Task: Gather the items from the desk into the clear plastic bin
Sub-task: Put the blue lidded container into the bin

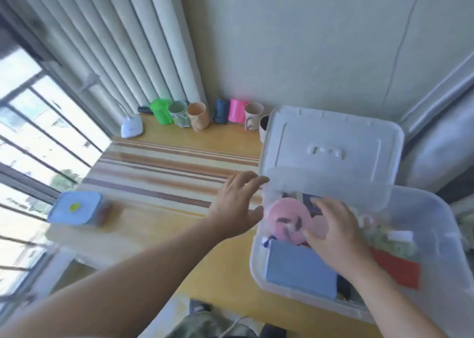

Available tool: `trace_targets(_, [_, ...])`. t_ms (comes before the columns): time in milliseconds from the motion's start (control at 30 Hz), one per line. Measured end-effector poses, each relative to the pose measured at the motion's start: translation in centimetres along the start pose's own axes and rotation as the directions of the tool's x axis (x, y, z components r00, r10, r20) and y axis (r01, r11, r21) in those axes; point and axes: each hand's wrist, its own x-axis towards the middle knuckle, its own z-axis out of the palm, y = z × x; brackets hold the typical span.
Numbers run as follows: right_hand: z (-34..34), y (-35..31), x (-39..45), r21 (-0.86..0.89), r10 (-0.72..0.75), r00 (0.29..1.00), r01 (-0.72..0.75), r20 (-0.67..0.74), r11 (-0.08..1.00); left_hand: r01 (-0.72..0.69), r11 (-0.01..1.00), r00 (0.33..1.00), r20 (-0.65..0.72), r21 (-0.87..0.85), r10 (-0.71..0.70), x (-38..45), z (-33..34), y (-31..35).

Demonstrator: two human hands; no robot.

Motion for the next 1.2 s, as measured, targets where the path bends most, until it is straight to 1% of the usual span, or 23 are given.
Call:
trace_targets(33, [1.1,-2.0,1.3,-0.010,-0.028,1.000,0.028,0.004,1.000,0.073,0.997,0.997,-0.022,0.022,-0.073,-1.0,-1.6,-2.8])
trace_targets(133, [5.0,-9.3,4.2,-0.016,-0.171,0.984,0.171,0.040,0.985,0.262,0.961,0.965,-0.044,0.093,-0.259,-5.3,-6.3,-11.5])
trace_targets(200, [7.9,-14.4,5.9,0.008,-0.253,0.961,0.253,0.108,0.967,0.398,0.907,0.917,-0.027,0.136,-0.399,-8.7,-9.0,-17.2])
trace_targets(267, [11.2,-19.1,7.2,0.011,-0.335,0.927,0.338,0.170,0.941,0.526,0.836,0.847,0.000,0.155,-0.532,-12.2,-10.9,-22.4])
trace_targets(333, [15.0,-24.4,8.5,0.001,-0.348,0.895,0.362,0.279,0.932,0.627,0.764,0.773,0.006,0.154,-0.635,-15.7,-12.5,-28.0])
trace_targets(467, [23.5,-33.5,10.8,-0.005,-0.275,0.831,0.317,0.484,0.948,0.768,0.625,0.624,0.056,0.143,-0.780,-21.5,-15.4,-38.8])
trace_targets(567, [29.7,-38.5,12.4,-0.037,-0.231,0.756,0.319,0.612,0.947,0.861,0.493,0.495,0.014,0.121,-0.868,-24.8,-16.7,-46.0])
trace_targets(600, [31.6,-39.7,12.9,-0.048,-0.214,0.733,0.319,0.646,0.947,0.882,0.462,0.463,0.008,0.092,-0.886,-25.6,-16.8,-48.2])
trace_targets(667, [35.2,-41.6,13.6,-0.081,-0.195,0.693,0.344,0.694,0.936,0.897,0.440,0.438,0.046,0.054,-0.898,-26.5,-16.5,-51.5])
trace_targets(700, [36.9,-42.3,13.9,-0.096,-0.178,0.670,0.351,0.720,0.932,0.892,0.449,0.444,0.088,0.044,-0.892,-26.5,-16.2,-52.6])
trace_targets(767, [39.9,-43.6,14.4,-0.096,-0.129,0.633,0.309,0.763,0.946,0.863,0.504,0.490,0.184,0.034,-0.852,-26.0,-15.6,-53.7])
trace_targets(833, [42.2,-44.8,14.7,-0.069,-0.058,0.624,0.177,0.779,0.982,0.830,0.558,0.540,0.259,-0.006,-0.800,-25.3,-15.2,-53.7])
trace_targets(900, [44.0,-45.3,15.1,-0.019,0.013,0.660,0.003,0.751,1.000,0.814,0.581,0.563,0.272,-0.020,-0.780,-25.1,-14.7,-53.2])
trace_targets(967, [45.1,-44.9,15.2,0.027,0.069,0.713,-0.123,0.697,0.992,0.798,0.601,0.575,0.263,0.026,-0.775,-25.1,-14.0,-52.0])
trace_targets(1033, [45.0,-43.7,15.2,0.031,0.106,0.748,-0.166,0.655,0.986,0.771,0.637,0.612,0.284,-0.005,-0.739,-25.0,-13.3,-50.0])
trace_targets(1100, [43.2,-42.2,15.0,0.040,0.131,0.787,-0.194,0.602,0.980,0.711,0.700,0.684,0.296,-0.068,-0.667,-24.4,-12.3,-47.8])
trace_targets(1133, [41.7,-41.5,15.0,0.066,0.140,0.805,-0.217,0.576,0.974,0.684,0.725,0.714,0.278,-0.083,-0.642,-23.8,-11.8,-46.6])
trace_targets(1200, [37.2,-39.8,14.7,0.149,0.147,0.843,-0.258,0.518,0.955,0.627,0.769,0.775,0.199,-0.121,-0.600,-22.0,-10.8,-43.6])
